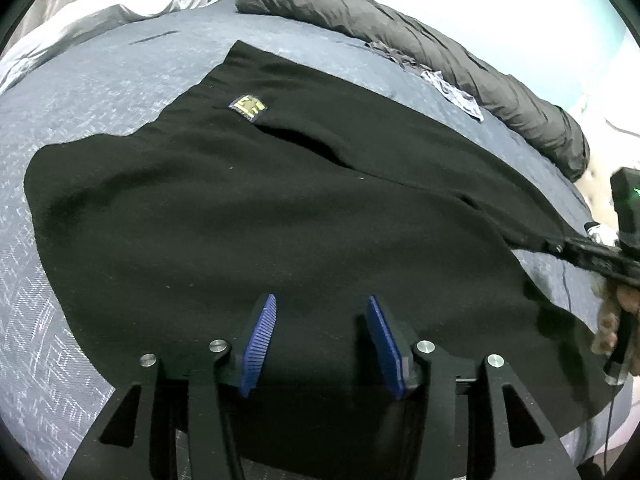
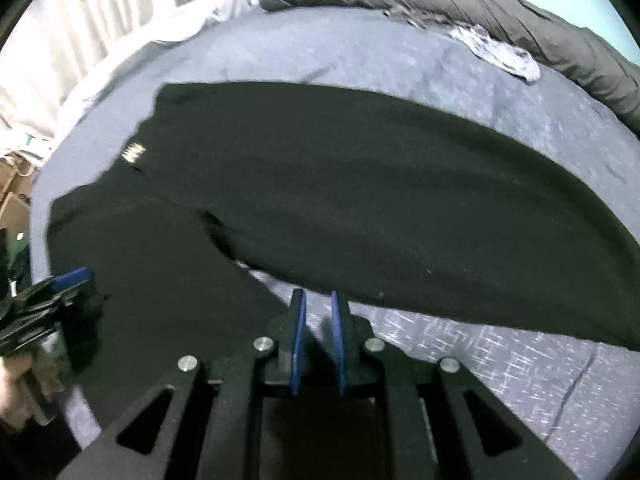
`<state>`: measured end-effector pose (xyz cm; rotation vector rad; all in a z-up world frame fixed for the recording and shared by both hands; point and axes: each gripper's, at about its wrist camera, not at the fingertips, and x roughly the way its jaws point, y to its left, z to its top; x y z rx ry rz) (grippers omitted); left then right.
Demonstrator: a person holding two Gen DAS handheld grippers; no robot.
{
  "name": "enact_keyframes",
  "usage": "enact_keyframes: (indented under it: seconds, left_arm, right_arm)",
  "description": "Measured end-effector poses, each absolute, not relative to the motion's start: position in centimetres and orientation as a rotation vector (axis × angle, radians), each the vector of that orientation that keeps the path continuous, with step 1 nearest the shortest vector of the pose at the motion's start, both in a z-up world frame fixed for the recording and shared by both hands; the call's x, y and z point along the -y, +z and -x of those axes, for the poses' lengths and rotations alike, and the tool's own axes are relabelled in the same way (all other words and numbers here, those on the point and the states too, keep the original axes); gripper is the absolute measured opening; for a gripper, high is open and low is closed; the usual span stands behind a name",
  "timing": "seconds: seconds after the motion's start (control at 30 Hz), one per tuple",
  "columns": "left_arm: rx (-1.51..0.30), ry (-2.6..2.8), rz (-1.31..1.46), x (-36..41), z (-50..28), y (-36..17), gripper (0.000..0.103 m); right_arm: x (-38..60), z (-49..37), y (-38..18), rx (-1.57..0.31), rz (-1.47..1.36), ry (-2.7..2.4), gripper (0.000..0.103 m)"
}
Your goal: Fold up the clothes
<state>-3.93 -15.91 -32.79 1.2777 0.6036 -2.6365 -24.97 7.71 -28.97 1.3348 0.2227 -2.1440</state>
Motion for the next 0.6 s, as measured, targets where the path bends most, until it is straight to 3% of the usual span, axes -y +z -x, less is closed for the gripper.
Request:
enact_keyframes:
  seconds: [0.2, 0.37, 0.5, 0.6]
  left_arm:
    - [-0.598, -2.629, -1.287, 16.0, 4.1, -32.9, 0.052]
    - [-0.617, -2.613, -1.272, 17.0, 3.5, -32.3, 0.054]
    - [-0.656, -2.581, -1.255, 18.5, 3.2, -31.4, 0.057]
    - [-0.680, -2.558, -1.238, 19.6, 3.0, -30.3, 0.057]
  right_arm:
    - [-8.2, 23.9, -32.4, -0.422, -1.544, -2.052, 0.011]
    - [-15.0, 24.5, -28.9, -0.172, -1.524, -2.258, 0.015]
    - [-20.6, 22.3, -25.4, -0.133, -1.491, -2.334, 0.015]
    - [-25.4, 19.3, -23.1, -0.084, -1.487, -2.371, 0.021]
